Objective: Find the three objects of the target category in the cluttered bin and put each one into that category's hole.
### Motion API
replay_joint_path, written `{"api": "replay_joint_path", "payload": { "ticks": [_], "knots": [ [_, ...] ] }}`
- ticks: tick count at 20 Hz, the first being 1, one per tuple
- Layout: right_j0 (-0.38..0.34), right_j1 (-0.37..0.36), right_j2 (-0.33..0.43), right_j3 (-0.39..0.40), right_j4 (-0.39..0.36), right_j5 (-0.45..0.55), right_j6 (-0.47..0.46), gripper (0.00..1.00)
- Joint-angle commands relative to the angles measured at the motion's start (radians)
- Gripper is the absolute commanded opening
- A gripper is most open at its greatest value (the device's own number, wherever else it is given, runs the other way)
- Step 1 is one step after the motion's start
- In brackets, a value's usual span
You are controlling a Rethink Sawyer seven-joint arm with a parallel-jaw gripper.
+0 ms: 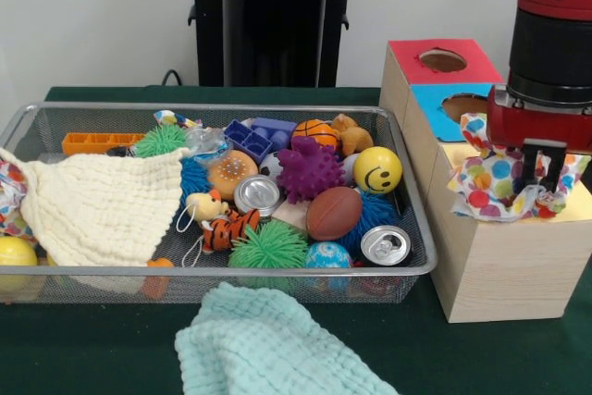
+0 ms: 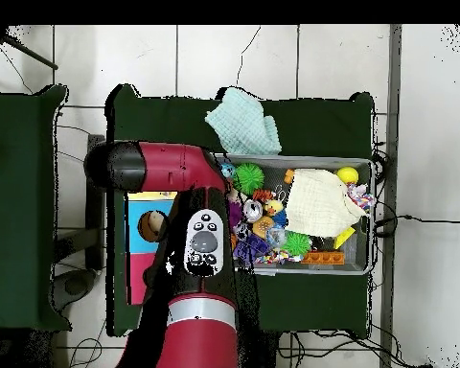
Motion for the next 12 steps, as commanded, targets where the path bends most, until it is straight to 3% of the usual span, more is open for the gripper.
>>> {"api": "replay_joint_path", "payload": {
  "ticks": [1,12],
  "knots": [
    [-0.079,0.166,0.1,0.036,-0.103,-0.091,-0.056,0.0],
    [-0.125,0.078,0.097,0.062,-0.104,0.097,-0.106,0.0]
  ]
}}
